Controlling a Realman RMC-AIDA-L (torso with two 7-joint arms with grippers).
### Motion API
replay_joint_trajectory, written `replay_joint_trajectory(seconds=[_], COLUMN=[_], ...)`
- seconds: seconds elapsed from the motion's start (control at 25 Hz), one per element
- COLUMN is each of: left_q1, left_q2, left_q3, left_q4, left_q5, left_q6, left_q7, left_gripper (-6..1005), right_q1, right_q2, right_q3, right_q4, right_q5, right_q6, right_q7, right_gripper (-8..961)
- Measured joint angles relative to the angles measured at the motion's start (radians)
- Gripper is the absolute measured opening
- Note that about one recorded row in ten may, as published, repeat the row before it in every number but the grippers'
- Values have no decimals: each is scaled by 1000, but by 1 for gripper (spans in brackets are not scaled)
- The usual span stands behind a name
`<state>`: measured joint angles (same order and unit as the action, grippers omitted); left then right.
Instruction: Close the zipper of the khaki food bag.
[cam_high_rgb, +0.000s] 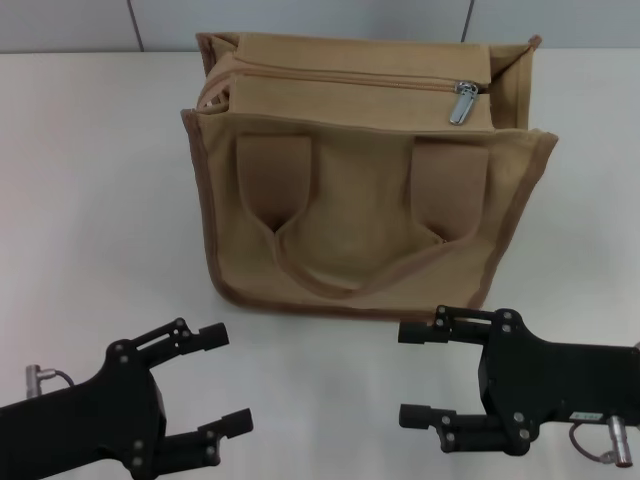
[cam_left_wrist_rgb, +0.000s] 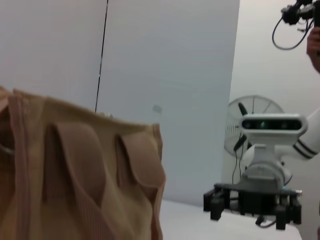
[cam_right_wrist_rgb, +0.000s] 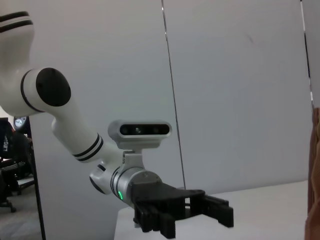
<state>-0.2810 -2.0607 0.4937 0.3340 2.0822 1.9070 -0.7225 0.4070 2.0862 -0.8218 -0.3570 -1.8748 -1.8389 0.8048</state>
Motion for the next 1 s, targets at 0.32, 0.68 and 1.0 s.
replay_joint_trajectory(seconds=[0.32, 0.68, 1.0], left_q1=[-5, -13, -26], left_q2=[-7, -10, -12], left_q3=[23, 39, 39], left_q4=[-7, -12, -27], left_q5=[0, -1, -1], left_q6=[-34, -49, -74], left_q7=[7, 8, 9], left_gripper=[824, 824, 824], right_q1=[-17, -20, -19], right_q2=[-1, -1, -2], right_q3=[8, 5, 10], right_q4=[0, -4, -1], right_q5=[0, -1, 2], right_q6=[-3, -1, 4], right_q7=[-6, -7, -7], right_gripper=[716, 716, 716])
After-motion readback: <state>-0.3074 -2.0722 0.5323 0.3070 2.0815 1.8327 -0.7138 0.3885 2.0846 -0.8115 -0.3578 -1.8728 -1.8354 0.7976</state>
